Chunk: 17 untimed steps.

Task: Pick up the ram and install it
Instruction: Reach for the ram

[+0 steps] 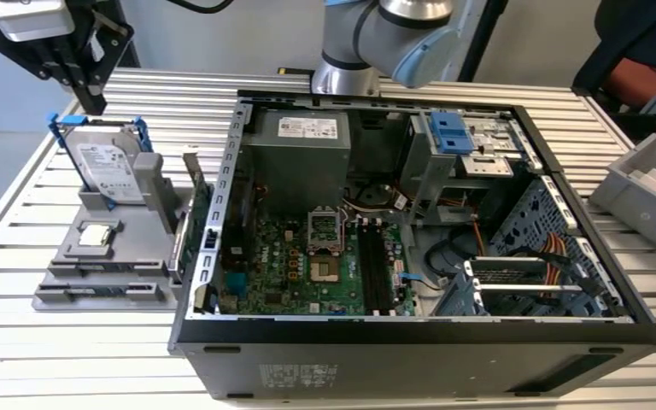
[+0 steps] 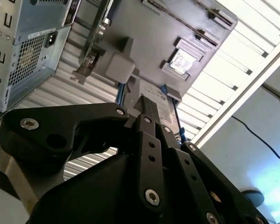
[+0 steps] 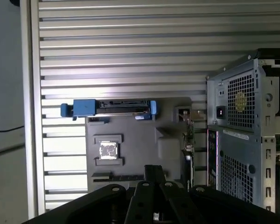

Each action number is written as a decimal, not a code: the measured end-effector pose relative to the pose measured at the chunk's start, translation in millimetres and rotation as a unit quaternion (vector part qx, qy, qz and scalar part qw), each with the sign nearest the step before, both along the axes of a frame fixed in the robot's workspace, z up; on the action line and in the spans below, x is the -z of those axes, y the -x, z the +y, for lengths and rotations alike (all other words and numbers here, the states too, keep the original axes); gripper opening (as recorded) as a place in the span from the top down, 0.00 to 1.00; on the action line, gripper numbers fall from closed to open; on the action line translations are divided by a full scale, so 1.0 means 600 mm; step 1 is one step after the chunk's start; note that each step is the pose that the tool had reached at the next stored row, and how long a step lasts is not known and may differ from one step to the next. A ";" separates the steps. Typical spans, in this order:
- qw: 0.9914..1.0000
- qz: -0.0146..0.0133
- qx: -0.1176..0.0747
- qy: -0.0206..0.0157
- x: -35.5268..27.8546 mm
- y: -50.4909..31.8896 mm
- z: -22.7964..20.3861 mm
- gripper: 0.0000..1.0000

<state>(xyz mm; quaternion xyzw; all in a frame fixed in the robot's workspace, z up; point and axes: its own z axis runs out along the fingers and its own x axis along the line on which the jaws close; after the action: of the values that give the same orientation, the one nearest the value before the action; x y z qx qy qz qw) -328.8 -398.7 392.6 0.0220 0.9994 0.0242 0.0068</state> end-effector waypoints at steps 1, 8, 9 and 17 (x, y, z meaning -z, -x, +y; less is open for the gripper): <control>1.000 0.000 0.000 0.000 0.000 0.002 0.0000 1.00; 1.000 0.001 -0.001 0.000 0.000 0.017 -0.0001 1.00; 1.000 0.001 -0.001 0.000 0.000 0.019 0.0000 1.00; 1.000 0.002 -0.001 0.000 0.000 0.035 0.0000 1.00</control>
<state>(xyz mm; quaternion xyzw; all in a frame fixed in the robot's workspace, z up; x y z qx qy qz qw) -349.8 -398.7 392.6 0.0211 0.9995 0.0241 0.0047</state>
